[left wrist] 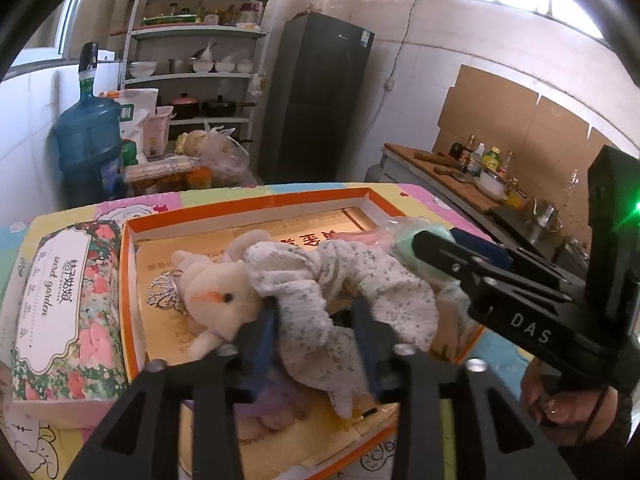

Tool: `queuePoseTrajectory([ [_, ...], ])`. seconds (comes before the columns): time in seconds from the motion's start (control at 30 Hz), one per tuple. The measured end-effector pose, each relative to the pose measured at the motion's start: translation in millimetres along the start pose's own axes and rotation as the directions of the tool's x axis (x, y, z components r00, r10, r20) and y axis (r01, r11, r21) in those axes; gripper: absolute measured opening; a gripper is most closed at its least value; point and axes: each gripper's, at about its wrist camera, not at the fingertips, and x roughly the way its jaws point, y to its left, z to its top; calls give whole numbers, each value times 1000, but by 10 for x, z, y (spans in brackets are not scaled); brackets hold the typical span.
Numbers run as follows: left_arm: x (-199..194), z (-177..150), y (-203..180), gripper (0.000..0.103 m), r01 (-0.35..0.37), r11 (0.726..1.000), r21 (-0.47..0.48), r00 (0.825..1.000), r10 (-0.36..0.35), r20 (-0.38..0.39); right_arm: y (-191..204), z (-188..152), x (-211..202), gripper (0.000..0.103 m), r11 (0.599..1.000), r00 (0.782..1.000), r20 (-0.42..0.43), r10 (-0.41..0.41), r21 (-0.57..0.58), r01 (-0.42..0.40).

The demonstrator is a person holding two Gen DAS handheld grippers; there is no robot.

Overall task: Organize soft objects
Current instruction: 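Lower and release the scrunchie and sponge into the box with both tools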

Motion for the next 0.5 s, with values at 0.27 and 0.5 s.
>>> queuePoseTrajectory([
  [0.27,-154,-21,-35,59,-13,1000,8,999,13,34,-28,-31,-96,60,1000,1000,20,9,22,-10],
  [0.5,-286,8,-17,64,-24,1000,-1,998,24,61,-18,-33,-263,64,1000,999,49,10,29,-11],
])
